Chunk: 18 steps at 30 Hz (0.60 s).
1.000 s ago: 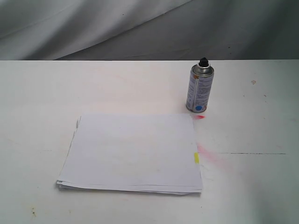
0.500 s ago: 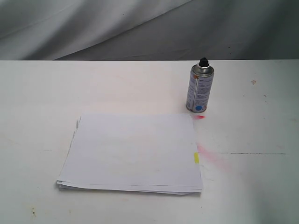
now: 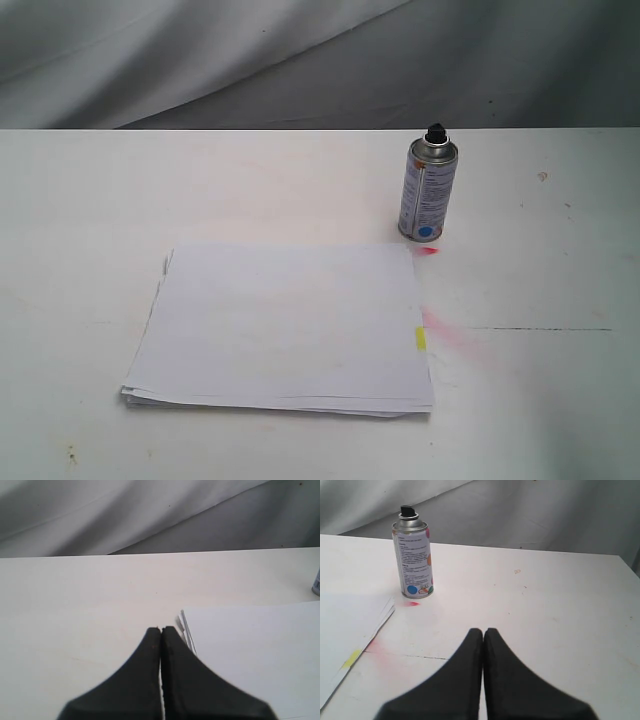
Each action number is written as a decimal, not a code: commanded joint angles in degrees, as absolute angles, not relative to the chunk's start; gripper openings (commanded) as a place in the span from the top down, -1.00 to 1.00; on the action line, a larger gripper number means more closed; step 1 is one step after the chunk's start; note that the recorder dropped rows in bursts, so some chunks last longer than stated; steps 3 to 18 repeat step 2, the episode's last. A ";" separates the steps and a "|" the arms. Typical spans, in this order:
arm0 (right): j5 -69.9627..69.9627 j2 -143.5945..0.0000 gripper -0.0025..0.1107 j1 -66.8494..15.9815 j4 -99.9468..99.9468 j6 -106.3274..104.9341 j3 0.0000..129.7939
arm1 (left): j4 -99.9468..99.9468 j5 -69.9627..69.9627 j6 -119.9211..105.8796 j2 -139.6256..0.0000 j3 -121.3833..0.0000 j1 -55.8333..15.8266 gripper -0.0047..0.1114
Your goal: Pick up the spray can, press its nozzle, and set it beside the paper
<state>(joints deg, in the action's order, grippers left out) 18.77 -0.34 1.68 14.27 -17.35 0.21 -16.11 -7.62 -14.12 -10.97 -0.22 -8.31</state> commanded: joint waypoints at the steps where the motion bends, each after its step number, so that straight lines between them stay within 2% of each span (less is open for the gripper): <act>1: 19.10 0.00 0.96 2.16 13.61 -17.36 0.00 | -15.94 -7.50 -13.76 -10.83 0.00 -8.62 0.92; 18: 19.10 0.00 0.96 2.16 13.61 -17.36 0.00 | -15.94 -7.50 -13.76 -10.83 0.00 -8.62 0.92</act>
